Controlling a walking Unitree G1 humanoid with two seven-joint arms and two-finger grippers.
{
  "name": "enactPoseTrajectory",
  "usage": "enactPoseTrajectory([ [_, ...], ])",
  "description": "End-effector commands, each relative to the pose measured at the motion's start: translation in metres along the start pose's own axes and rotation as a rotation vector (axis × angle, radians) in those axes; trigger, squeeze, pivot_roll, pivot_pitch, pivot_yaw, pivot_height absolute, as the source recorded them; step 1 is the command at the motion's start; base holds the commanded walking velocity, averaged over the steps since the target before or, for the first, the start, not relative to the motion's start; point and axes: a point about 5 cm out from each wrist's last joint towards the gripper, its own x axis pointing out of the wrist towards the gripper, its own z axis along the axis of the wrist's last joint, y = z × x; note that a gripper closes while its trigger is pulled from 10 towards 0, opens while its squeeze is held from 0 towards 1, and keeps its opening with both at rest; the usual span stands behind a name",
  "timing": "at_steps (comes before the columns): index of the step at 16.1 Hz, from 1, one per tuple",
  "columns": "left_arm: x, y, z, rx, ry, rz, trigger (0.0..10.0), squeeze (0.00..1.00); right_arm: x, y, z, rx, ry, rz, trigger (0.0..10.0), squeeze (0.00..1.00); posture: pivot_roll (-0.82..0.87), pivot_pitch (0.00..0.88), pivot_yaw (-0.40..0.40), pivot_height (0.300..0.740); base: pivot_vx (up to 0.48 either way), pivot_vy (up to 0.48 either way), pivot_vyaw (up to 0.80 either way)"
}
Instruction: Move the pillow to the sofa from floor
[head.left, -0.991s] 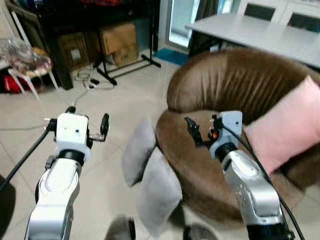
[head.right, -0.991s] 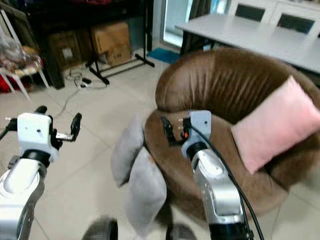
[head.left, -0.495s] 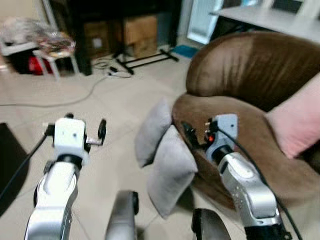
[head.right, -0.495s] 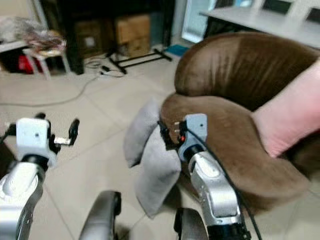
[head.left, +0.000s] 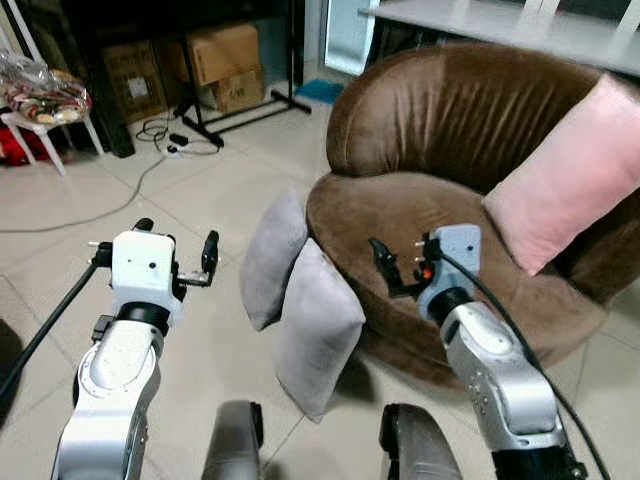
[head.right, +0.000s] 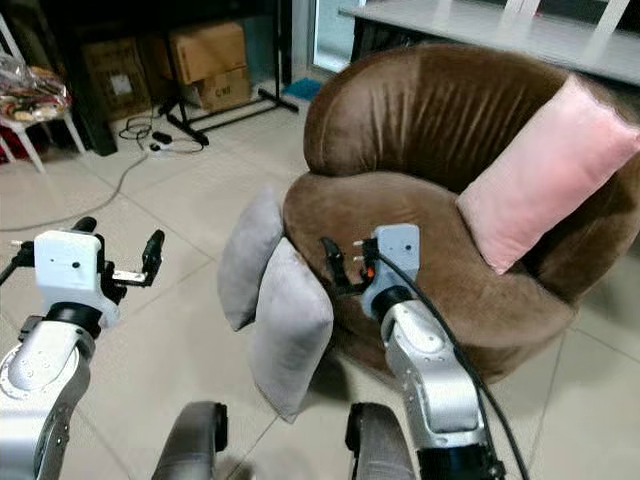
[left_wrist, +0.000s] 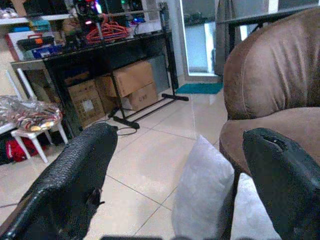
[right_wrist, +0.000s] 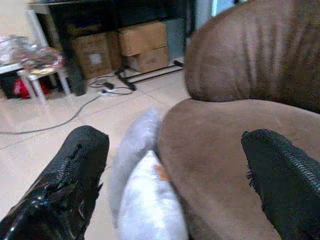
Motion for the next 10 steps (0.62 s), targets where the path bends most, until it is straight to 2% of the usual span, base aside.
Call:
enactPoseTrajectory([
  [1,0.0,0.003,-0.001,0.01,0.003,0.002,10.0,0.67,0.001,-0.005,0.003,-0.019,-0.022,-0.041,10.0,0.0,0.01,0.0,-0.02,0.6,0.285,0.0,0.0],
  [4,-0.003,0.009,-0.006,0.028,0.011,0.017,10.0,0.67,-0.001,-0.015,0.001,-0.029,-0.031,-0.105,10.0,0.0,0.01,0.0,-0.02,0.6,0.284,0.0,0.0],
  [10,-0.007,0.01,-0.012,0.046,0.025,0.01,10.0,0.67,-0.001,-0.01,-0.003,-0.041,-0.019,-0.071,10.0,0.0,0.01,0.0,-0.022,0.6,0.279,0.0,0.0],
])
